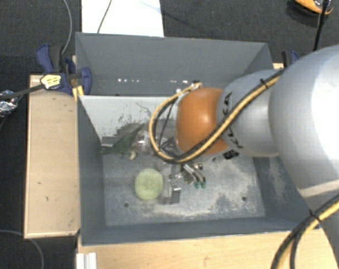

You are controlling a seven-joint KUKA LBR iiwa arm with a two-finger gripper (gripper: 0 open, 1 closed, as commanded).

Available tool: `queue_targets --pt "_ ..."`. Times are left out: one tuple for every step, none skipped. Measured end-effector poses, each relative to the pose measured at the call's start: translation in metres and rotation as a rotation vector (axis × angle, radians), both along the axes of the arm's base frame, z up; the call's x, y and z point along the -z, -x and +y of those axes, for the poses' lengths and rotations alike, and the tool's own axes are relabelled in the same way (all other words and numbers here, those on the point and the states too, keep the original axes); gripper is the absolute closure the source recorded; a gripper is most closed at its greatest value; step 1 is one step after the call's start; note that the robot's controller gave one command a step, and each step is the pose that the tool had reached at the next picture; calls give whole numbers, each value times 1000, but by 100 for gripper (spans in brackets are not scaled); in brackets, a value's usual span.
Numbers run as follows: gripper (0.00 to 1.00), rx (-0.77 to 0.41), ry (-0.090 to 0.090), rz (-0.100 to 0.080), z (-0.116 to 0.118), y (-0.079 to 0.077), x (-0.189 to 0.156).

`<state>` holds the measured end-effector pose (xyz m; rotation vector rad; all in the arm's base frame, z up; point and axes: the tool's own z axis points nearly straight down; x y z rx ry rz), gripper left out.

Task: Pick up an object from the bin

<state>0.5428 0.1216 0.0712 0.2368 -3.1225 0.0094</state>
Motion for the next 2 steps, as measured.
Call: queue_targets --pt "0 2 2 -5 29 -1 1" --pt "100 -179 -3 -2 46 -22 1"
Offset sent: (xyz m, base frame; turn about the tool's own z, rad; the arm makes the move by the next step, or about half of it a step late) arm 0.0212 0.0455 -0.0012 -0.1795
